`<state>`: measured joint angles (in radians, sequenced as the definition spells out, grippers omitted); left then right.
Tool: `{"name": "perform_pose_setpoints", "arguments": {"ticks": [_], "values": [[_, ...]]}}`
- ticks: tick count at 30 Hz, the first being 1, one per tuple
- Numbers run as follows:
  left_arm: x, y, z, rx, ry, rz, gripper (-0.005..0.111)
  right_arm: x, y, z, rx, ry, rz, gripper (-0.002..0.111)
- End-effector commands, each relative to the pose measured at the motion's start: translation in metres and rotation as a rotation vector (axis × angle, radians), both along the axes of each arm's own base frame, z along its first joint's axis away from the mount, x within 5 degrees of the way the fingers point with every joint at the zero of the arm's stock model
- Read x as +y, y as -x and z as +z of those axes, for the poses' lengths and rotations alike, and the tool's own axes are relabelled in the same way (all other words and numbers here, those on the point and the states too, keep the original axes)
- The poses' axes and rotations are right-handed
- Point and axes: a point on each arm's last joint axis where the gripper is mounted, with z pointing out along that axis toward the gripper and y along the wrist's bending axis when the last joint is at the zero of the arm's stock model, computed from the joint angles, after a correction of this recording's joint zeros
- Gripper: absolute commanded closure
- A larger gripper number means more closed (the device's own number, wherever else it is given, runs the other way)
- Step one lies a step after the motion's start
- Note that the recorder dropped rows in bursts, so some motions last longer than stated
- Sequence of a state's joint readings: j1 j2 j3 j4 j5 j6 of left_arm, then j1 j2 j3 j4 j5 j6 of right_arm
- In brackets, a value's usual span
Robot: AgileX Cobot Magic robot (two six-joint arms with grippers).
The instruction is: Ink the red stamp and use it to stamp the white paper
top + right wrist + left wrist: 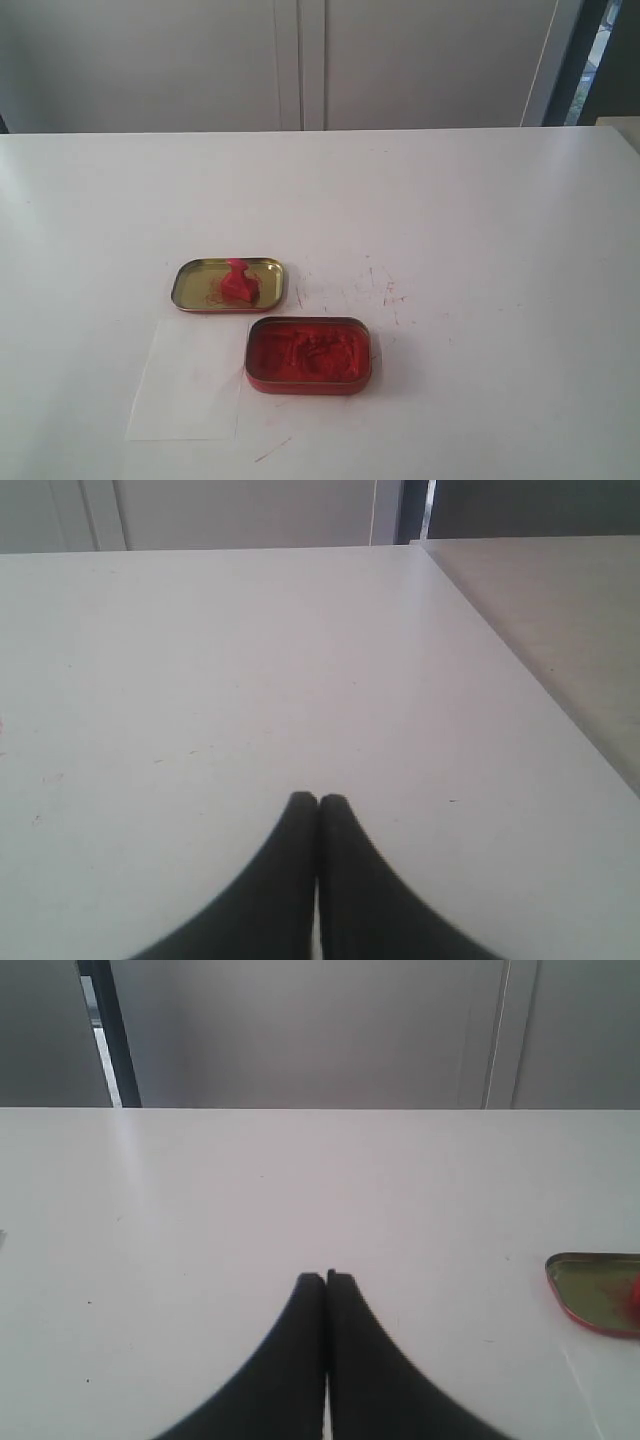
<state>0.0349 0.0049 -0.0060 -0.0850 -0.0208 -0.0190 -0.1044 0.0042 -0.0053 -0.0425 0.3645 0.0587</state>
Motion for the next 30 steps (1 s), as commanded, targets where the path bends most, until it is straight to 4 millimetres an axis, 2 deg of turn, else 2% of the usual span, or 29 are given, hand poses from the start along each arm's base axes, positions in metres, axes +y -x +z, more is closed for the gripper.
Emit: {"name": "perform_pose_setpoints", "arguments": {"ticks": [1, 7, 13, 19, 25, 30], "values": [[0.0, 0.0, -0.001, -0.012, 0.004, 0.005, 0.107, 0.0, 0.0, 0.0, -0.013, 0.003, 0.004, 0.108], [0.0, 0.0, 0.001, -0.017, 0.004, 0.005, 0.107, 0.0, 0.0, 0.0, -0.013, 0.003, 0.004, 0.108], [-0.001, 0.005, 0.031, -0.043, -0.011, -0.008, 0.107, 0.0, 0.0, 0.0, -0.013, 0.003, 0.004, 0.108], [-0.003, 0.003, 0.064, 0.055, -0.102, -0.043, 0.107, 0.0, 0.0, 0.0, -0.013, 0.003, 0.004, 0.108], [-0.003, -0.006, 0.092, 0.12, -0.111, -0.06, 0.107, 0.0, 0.0, 0.0, -0.013, 0.003, 0.004, 0.108], [-0.003, -0.017, 0.101, 0.161, -0.106, -0.063, 0.107, 0.0, 0.0, 0.0, -0.013, 0.003, 0.004, 0.108]]}}
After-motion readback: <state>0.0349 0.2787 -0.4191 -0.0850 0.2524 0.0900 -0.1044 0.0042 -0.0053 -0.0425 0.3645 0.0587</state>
